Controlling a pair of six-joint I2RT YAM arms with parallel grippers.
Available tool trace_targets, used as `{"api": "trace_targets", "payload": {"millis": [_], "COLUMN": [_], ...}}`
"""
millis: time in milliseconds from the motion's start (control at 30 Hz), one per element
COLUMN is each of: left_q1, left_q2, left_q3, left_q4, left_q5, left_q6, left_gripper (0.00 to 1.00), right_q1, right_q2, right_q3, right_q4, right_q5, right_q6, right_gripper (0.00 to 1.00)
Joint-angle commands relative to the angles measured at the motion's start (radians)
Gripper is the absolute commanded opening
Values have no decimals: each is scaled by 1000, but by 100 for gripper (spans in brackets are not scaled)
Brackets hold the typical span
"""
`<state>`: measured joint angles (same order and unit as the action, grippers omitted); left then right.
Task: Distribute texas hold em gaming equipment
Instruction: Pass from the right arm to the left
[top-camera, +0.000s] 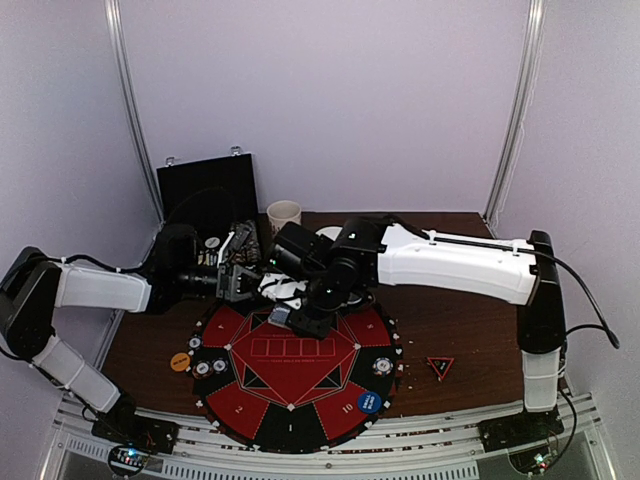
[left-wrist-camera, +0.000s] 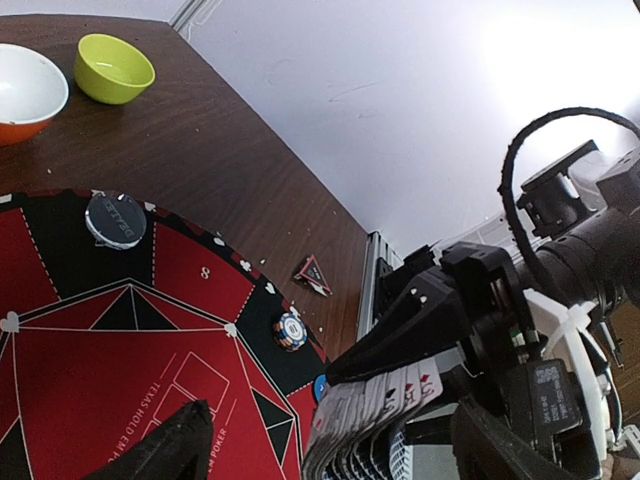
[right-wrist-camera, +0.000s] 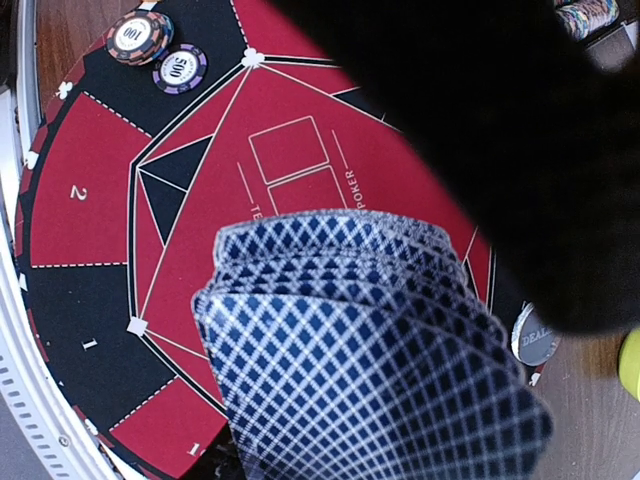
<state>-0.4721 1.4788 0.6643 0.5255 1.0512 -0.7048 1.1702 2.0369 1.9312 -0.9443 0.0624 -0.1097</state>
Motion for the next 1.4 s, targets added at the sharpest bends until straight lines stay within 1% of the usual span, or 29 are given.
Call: {"api": "trace_targets", "payload": {"millis": [0,133,233,433,600,767,900,1000,1033,1133,1200,1300,1367], "left_q1": [-24,-73,-63,-23,-9,20,-5,-55,-62,-61,-61,-62,-62], "left_q2": [-11,5,21,40,24,-13,-32,-37,-36,-26,-3,47,69], "left_q3": [-15,-12,-21,8,25,-10,-47,-89,-113,-213,-261,-292,-306], "left_q4": [80,87,122,103,10,3,39,140,212,506,658,775,818], "left_q5": [18,14,1,-12,-19,-18,-36,-87,-106,-180,-207,-198,-190], "left_q6": [15,31,7,-3,68,82,79,27,-17,-181,-267,-337,-362], "left_gripper": [85,86,86,86,88,91,94,95,94,84,82,81,82], "right_q1": [-9,-8,-10,-14,-36,-61,-67,-68,-70,-73,-76,-82,-88], "right_q2": [-21,-22,-22,-24,-20,-10,-7,-2,2,7,7,8,8], "right_q3": [6,9,7,-3,-28,-45,-48,-40,-39,-37,-37,-38,-39], "right_q4": [4,1,0,-12,1,1,10,15,16,18,16,13,14], "right_q5": [-4,-3,-5,-27,-77,-131,-134,-142,-144,-148,-151,-147,-145], "right_q6": [-4,-3,-1,1,0,18,26,32,35,45,52,56,56], "right_gripper": [43,43,43,43,43,43,43,42,42,42,42,42,41]}}
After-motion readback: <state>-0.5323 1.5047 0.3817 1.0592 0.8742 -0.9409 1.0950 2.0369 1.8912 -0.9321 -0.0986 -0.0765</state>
